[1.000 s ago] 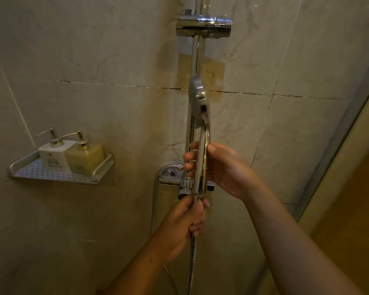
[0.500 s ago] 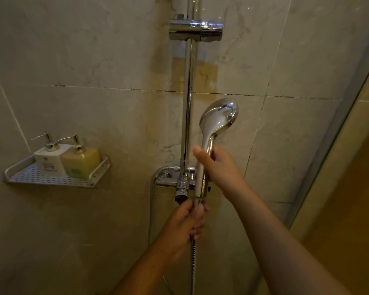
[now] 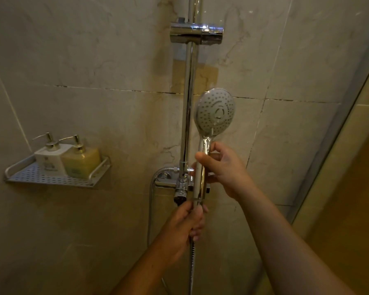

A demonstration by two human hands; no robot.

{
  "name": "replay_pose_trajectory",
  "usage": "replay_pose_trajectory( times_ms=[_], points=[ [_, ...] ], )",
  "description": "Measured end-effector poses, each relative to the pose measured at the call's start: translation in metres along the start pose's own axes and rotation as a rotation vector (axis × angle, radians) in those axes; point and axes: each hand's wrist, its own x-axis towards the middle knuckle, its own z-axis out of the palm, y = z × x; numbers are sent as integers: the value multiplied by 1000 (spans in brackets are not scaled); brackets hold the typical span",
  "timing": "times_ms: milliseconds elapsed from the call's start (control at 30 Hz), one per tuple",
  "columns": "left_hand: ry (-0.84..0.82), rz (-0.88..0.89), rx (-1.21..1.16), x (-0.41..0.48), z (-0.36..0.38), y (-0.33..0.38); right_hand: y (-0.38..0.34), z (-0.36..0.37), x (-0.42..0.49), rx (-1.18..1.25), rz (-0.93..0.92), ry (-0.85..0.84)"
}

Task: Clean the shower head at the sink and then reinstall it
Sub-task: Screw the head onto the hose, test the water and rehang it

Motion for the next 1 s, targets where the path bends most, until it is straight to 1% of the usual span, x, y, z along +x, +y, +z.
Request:
replay_pose_trajectory(
  times_ms=[133, 167, 200, 233, 300, 400, 433, 467, 500, 533, 600, 733, 900, 933, 1000],
  points=[
    [22, 3, 59, 0, 4, 1, 0, 11, 2, -469, -87, 222],
    [21, 5, 51, 0, 5, 2, 0, 13, 3, -523, -118, 255],
    [20, 7, 37, -1, 7, 2, 0, 14, 3, -522, -142, 252],
    [20, 10, 20, -1, 7, 3, 0, 15, 3, -466, -153, 213],
    [14, 19, -19, -1, 7, 5, -1, 15, 1, -220, -118, 70],
    [-16, 30, -71, -3, 4, 8, -5, 9, 0, 245, 72, -161],
    [-28, 33, -83, -3, 3, 10, -5, 6, 0, 370, 104, -232],
    [-38, 33, -89, -4, 3, 10, -4, 2, 1, 455, 115, -295],
    [-43, 32, -85, -5, 2, 11, -3, -2, 1, 490, 109, -343],
    [-43, 30, -75, -5, 2, 11, -1, -4, 2, 472, 90, -364],
    [-21, 21, -51, -6, 2, 11, 1, -7, 2, 352, 51, -333],
    [23, 3, 2, -7, 4, 10, -2, 1, 3, 27, 3, -92],
    [50, -14, 53, -7, 6, 8, 1, 16, 5, -413, -6, 174],
    [55, -15, 55, -7, 6, 8, 2, 18, 5, -450, -26, 203],
    [69, -21, 48, -6, 6, 8, 5, 17, 4, -405, -72, 192]
  ],
)
